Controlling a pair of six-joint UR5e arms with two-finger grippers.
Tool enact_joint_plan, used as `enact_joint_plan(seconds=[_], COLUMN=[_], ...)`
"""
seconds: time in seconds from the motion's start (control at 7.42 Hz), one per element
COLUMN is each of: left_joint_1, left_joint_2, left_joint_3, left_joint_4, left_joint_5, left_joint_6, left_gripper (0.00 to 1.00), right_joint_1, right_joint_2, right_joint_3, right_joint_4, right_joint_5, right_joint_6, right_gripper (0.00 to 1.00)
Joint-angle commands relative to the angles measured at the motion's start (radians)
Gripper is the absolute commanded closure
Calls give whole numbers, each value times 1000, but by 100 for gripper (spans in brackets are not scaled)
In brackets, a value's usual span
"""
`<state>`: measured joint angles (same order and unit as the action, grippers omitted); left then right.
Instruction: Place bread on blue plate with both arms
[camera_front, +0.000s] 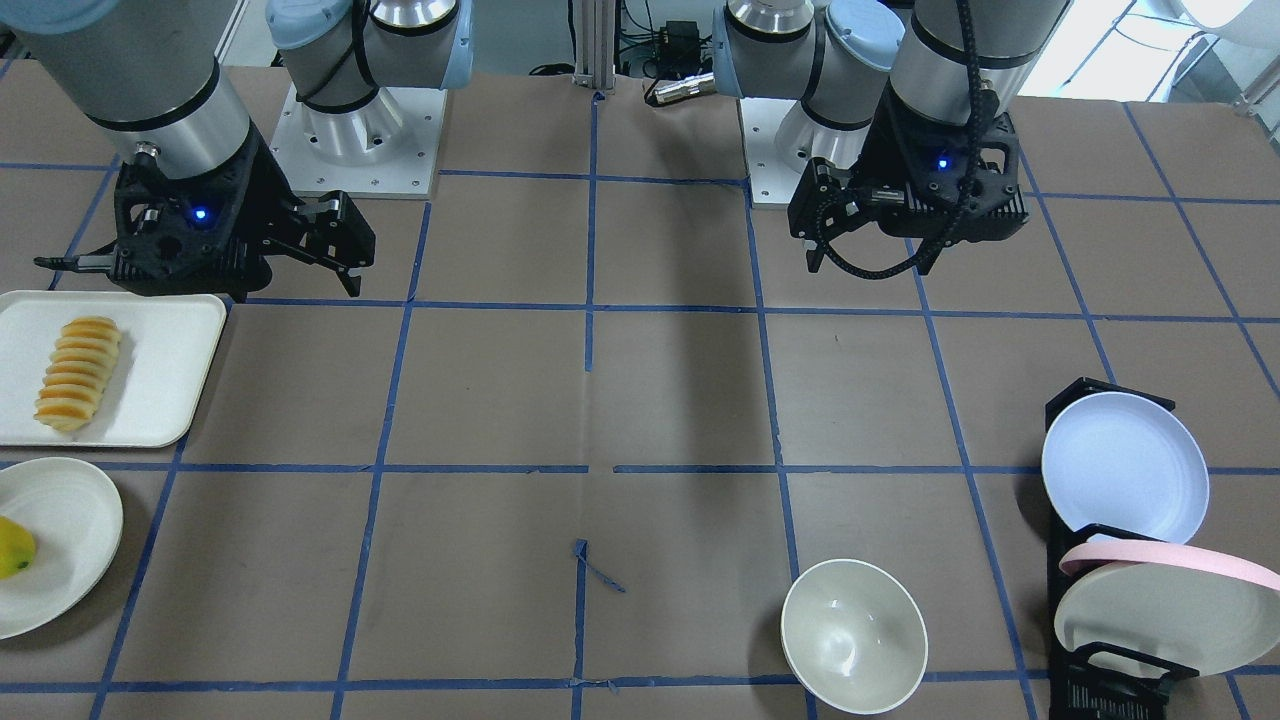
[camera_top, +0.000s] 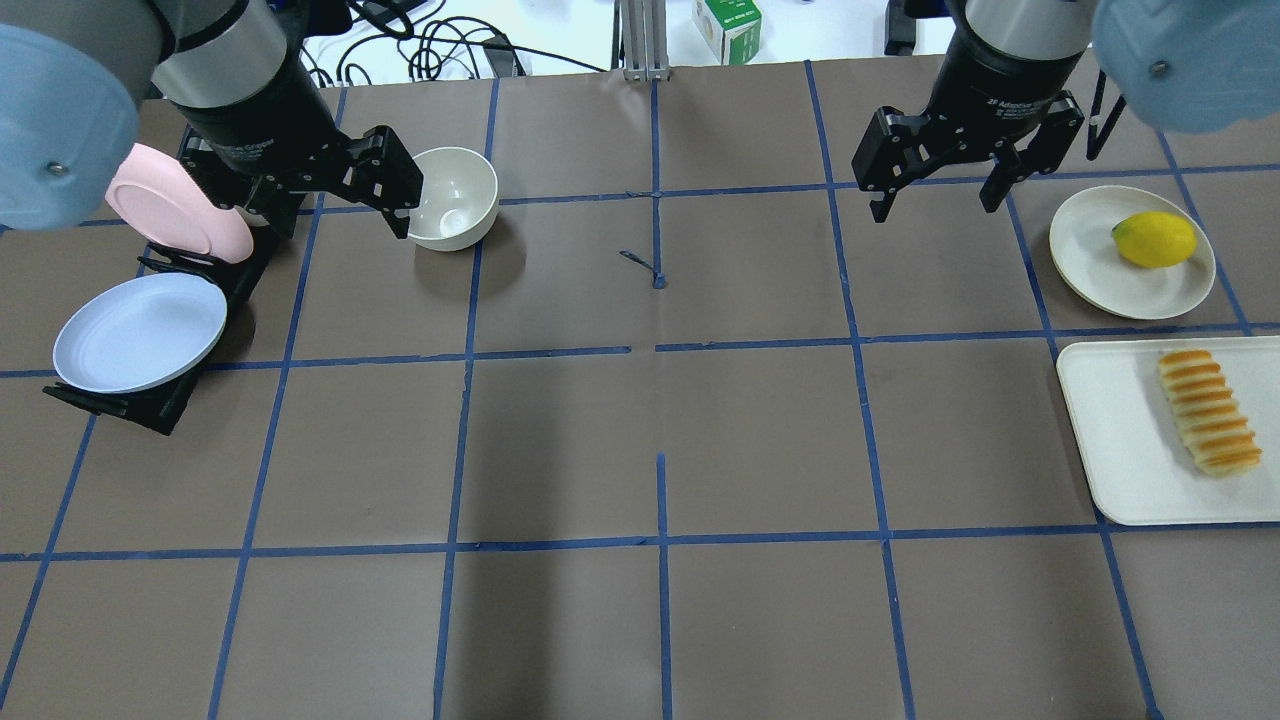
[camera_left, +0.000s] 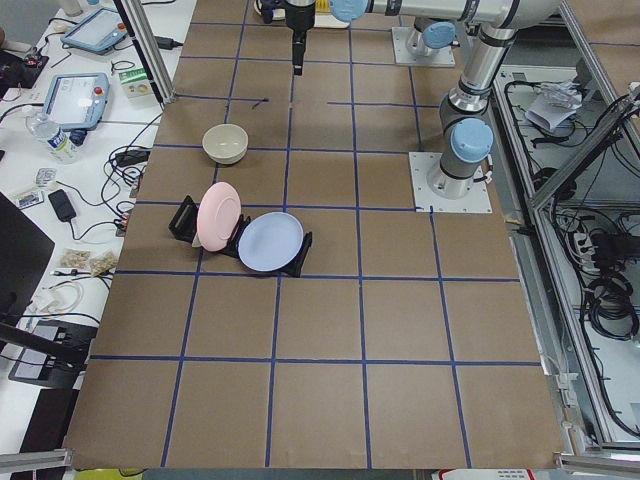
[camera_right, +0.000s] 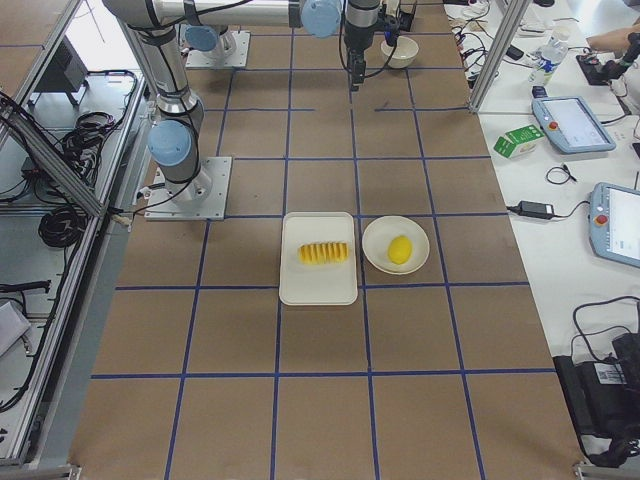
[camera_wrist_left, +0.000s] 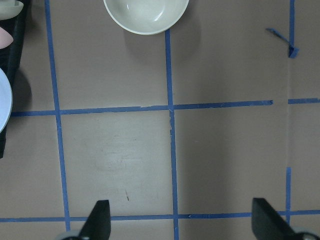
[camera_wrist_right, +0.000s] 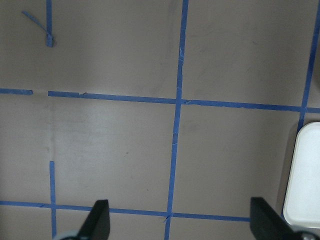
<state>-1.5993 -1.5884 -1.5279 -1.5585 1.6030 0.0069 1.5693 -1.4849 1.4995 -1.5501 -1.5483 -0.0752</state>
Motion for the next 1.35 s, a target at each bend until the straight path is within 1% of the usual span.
enact_joint_plan(seconds=[0.0,0.4,0.67,0.81,0.94,1.08,1.21], left_joint_1=[2,2,4,34,142,273,365], left_joint_2=[-1,1,-1,-4,-4,-10,-19], left_joint_3=[3,-3,-6,-30,-75,-107,-116], left_joint_4=[-3,0,37,87,125,130,130], left_joint_5=[-17,-2,-1,2,-6,-11,-11], left_joint_6=[25,24,22,24,63,146,177], left_gripper=[0,0,0,0,0,0,0], right_joint_1=[-2,-11,-9,-11,-15,-41,-133], right_joint_2=[0,0,-11,-9,-6,0,3], right_joint_3=[5,7,7,8,8,13,40], right_joint_4=[1,2,1,-4,-7,-4,-2], right_joint_5=[-1,-4,-4,-6,-7,-19,-21], right_joint_6=[-2,-8,-8,-8,-11,-12,-50], right_gripper=[0,0,0,0,0,0,0])
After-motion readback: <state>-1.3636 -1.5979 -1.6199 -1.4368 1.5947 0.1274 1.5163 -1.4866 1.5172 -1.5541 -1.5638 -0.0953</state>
